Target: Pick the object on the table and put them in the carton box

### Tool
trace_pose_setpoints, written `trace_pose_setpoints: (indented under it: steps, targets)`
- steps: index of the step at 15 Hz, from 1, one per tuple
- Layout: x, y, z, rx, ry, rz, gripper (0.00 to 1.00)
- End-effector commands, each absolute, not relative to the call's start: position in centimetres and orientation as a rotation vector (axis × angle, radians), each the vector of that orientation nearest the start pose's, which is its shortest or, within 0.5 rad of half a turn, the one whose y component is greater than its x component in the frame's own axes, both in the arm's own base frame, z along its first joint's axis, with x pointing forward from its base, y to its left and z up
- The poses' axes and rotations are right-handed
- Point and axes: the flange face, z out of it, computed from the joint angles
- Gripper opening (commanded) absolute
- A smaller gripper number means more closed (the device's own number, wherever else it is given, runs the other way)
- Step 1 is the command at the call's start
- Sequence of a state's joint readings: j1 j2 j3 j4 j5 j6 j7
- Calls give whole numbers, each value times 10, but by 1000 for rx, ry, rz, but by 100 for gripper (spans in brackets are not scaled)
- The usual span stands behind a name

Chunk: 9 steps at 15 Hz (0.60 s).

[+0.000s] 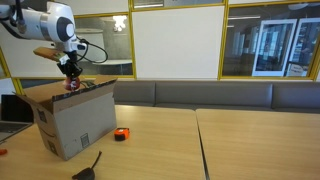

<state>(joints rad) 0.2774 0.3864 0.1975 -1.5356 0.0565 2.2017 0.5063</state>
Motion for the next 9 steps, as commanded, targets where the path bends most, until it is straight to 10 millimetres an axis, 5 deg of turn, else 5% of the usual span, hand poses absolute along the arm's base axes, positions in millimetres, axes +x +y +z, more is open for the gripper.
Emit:
trace_pose_setpoints:
  steps: [1,9]
  targets:
    - [645,300,452,-2852,125,-222,26]
    - [654,297,431,-2866,159,-149,90]
